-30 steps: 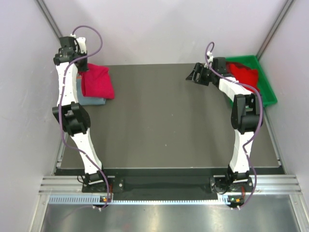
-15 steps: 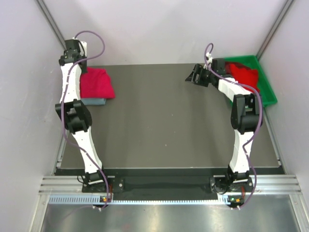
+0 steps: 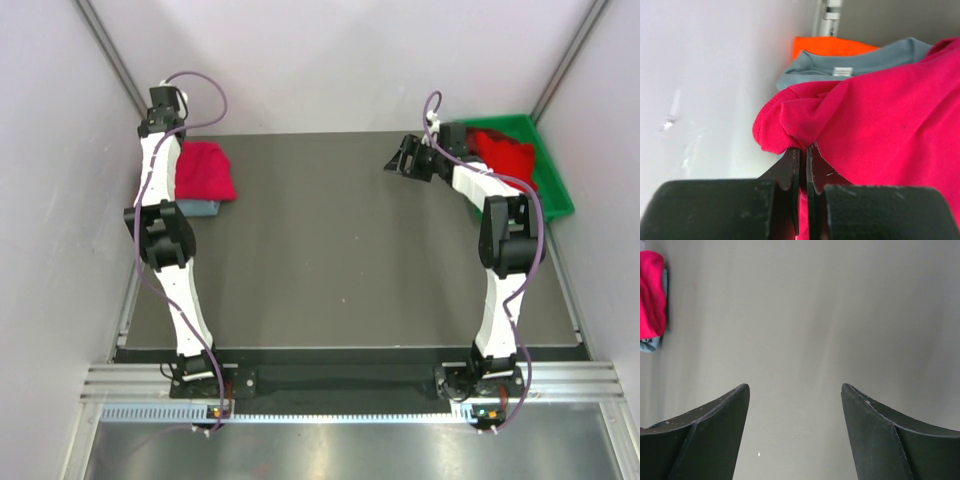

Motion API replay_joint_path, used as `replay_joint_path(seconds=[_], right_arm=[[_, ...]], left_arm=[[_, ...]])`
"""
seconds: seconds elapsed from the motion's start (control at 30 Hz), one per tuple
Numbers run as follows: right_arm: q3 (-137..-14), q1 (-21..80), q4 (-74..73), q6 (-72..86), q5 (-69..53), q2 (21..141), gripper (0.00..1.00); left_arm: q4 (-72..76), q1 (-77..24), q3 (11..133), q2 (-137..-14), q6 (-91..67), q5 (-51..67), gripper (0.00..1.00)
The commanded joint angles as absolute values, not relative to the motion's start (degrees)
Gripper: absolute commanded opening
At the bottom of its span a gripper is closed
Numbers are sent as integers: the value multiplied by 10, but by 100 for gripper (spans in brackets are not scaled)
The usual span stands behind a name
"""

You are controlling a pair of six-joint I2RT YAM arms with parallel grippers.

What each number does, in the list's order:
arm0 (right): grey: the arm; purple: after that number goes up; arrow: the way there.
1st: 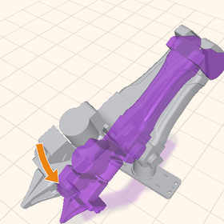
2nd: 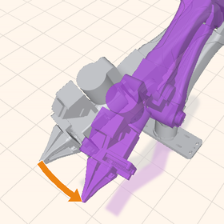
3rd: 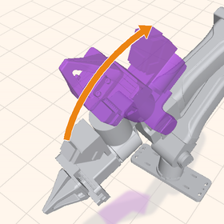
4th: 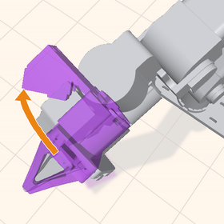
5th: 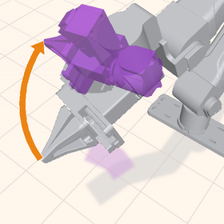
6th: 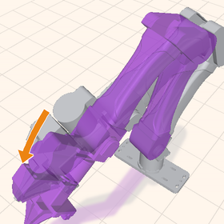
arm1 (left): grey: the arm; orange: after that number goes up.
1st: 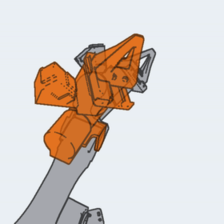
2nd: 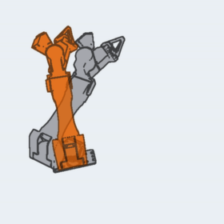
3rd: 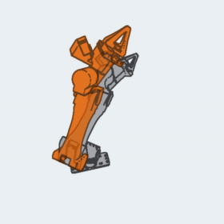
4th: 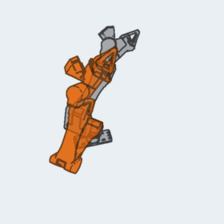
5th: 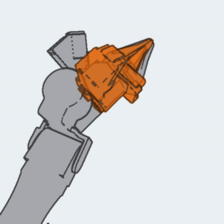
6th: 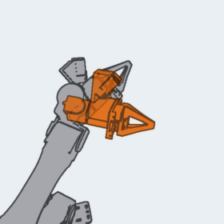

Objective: Fold and stack the t-shirts
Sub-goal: Neatly place the folded tshirt to the corner

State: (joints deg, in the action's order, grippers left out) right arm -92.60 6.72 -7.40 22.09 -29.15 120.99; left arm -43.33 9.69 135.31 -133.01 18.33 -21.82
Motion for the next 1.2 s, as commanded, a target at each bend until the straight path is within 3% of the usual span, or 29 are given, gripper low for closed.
replay_joint_path(seconds=[0.0,0.53,1.17], right_arm=[[-929,75,-52,213,-294,1171,75],[-924,81,-53,209,-293,1167,75],[-915,83,-58,201,-289,1158,75]], left_arm=[[-367,99,1360,-1323,213,-287,0],[-236,102,1302,-1356,336,-396,0],[-145,102,1318,-1438,415,-428,0]])
